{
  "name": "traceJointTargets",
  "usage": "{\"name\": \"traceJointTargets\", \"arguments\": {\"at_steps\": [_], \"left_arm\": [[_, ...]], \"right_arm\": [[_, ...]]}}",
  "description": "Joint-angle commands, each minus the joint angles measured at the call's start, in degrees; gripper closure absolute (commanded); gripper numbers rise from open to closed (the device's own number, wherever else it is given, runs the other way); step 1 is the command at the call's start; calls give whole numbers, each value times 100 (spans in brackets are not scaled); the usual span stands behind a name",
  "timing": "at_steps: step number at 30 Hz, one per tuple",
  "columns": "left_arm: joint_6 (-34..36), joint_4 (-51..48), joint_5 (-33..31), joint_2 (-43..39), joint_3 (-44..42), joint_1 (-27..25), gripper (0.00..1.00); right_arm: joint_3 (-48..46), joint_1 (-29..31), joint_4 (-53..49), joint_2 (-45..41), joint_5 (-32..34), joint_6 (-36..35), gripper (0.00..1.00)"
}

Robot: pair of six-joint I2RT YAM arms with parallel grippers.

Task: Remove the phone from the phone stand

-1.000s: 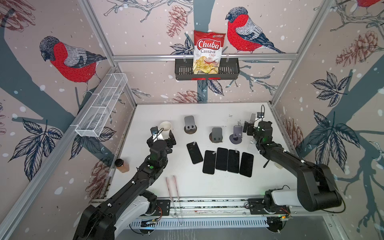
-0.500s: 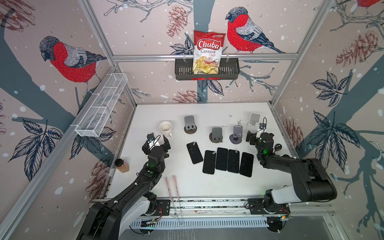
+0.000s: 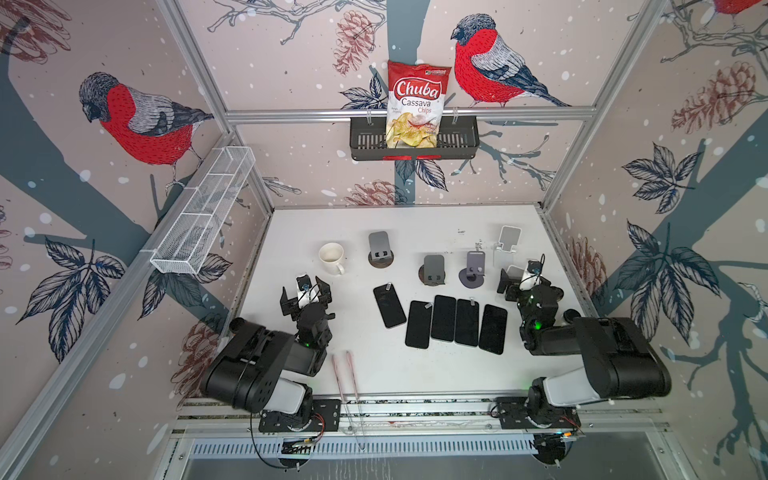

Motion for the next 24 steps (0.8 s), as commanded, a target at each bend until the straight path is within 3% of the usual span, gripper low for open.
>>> {"name": "traceJointTargets", "arguments": {"at_steps": [1, 11, 15, 21, 24], "left_arm": [[481, 1991, 214, 548, 4, 51, 3], [134, 1422, 741, 298, -15, 290, 4], [-207, 1306, 1496, 450, -46, 642, 0], [-167, 1270, 1435, 539, 94, 667, 1], [-317, 161, 1345, 393, 564, 700, 0]], "right_arm": [[35, -39, 361, 37, -216, 119, 1], [141, -180, 220, 121, -113, 365, 1], [180, -195, 158, 133, -2, 435, 1], [196, -202, 142, 133, 77, 481, 1], [194, -200, 145, 129, 81, 480, 1]]}}
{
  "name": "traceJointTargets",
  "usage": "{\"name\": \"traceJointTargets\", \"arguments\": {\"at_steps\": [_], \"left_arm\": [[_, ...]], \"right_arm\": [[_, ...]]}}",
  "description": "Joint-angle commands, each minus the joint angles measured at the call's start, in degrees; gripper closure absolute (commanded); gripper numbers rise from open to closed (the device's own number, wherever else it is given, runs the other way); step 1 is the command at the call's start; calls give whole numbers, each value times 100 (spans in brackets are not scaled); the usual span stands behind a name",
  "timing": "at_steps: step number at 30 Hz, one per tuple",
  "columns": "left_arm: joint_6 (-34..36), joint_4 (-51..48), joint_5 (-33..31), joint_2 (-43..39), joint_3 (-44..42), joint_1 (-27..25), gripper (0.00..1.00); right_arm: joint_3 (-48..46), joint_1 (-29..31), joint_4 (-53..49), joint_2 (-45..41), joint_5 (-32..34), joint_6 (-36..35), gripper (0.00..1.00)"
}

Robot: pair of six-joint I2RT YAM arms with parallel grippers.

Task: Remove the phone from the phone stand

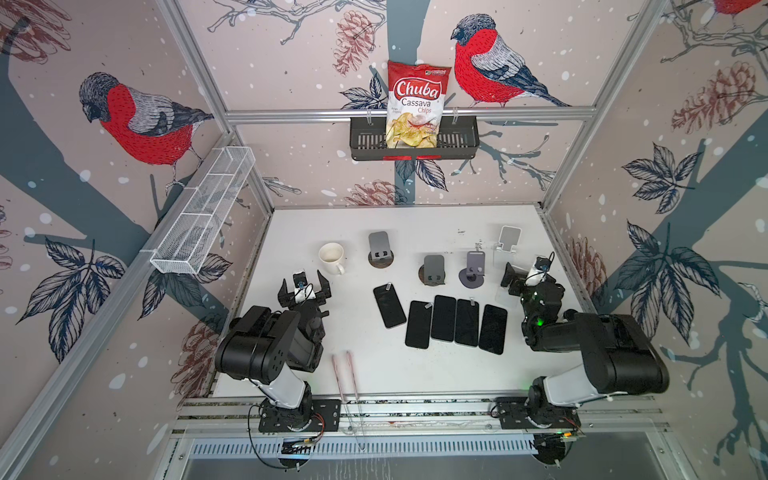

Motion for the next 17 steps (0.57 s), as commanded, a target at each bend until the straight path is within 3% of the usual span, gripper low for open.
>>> {"name": "traceJointTargets", "arguments": {"at_steps": [1, 3, 17], "left_arm": [[-188, -750, 32, -62, 417, 96, 0], [-414, -1185, 181, -169, 523, 265, 0], [-383, -1062, 210, -148, 493, 277, 0]], "right_arm": [[30, -6, 62, 5, 52, 75, 1], [23, -3, 61, 7, 57, 75, 1], [31, -3, 63, 6, 66, 75, 1]]}}
